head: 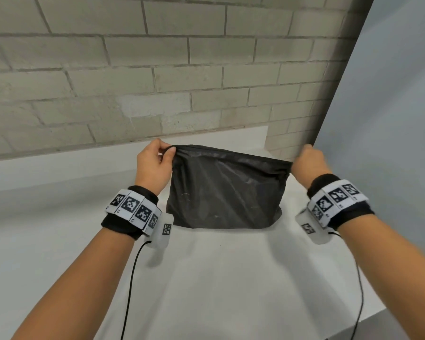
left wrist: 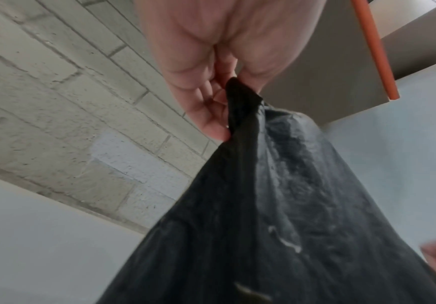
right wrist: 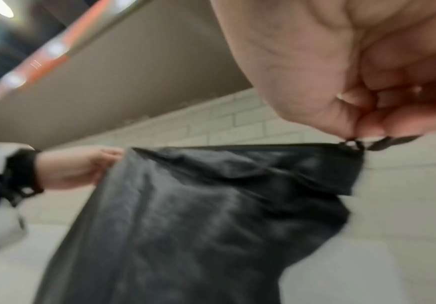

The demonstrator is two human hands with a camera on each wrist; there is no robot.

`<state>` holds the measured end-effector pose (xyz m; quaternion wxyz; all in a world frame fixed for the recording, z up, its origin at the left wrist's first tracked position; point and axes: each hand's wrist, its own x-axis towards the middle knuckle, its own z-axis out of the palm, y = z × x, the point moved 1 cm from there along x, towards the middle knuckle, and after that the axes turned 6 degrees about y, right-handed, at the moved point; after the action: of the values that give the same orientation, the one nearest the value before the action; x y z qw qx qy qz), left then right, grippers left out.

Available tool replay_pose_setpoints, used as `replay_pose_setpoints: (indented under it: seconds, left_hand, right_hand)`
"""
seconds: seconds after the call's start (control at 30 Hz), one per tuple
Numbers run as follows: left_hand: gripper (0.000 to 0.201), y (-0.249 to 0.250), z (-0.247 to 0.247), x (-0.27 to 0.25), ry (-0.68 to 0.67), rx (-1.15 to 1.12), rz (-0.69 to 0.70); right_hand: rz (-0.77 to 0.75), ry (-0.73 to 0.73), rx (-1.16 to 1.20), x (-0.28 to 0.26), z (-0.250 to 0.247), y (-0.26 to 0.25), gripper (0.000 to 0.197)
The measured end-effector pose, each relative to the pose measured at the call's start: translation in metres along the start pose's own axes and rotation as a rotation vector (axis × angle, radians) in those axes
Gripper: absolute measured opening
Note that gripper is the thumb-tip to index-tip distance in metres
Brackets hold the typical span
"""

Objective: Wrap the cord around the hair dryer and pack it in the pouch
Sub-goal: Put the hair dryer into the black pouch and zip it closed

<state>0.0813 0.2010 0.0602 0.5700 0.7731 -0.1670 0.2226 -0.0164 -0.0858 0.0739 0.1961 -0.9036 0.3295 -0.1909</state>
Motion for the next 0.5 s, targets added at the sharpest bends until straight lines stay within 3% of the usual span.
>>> replay_pose_setpoints:
  seconds: [0.1, 0.23, 0.33, 0.4, 0.43, 0.5]
  left_hand:
    - [0.005, 0.005, 0.009, -0.003, -0.047, 0.024, 0.043]
    - [0.008, 0.003, 0.018, -0.007, -0.031, -0.012, 0.038]
    - [0.040, -0.005, 0.016, -0.009, -0.147, -0.124, 0.065]
    - [0.062, -0.007, 0.013, -0.012, -0.191, -0.155, 0.092]
    - [0.067, -0.006, 0.011, -0.012, -0.220, -0.189, 0.043]
    - [0.056, -0.005, 0.007, -0.015, -0.307, -0.308, -0.079]
  right_hand:
    - [0.059, 0.035, -0.089, 0.005, -0.001, 0.024, 0.022]
    - [-0.053, 0.100, 0.006, 0.005, 0.003, 0.027, 0.020]
    - [-0.007, 0.033, 0.275, 0.003, 0.003, 0.025, 0.006]
    - [-0.009, 0.018, 0.329, 0.002, 0.002, 0.022, 0.003]
    - [-0.030, 0.028, 0.341, 0.002, 0.002, 0.021, 0.003]
    - [-0.066, 0.023, 0.406, 0.001, 0.002, 0.020, 0.002]
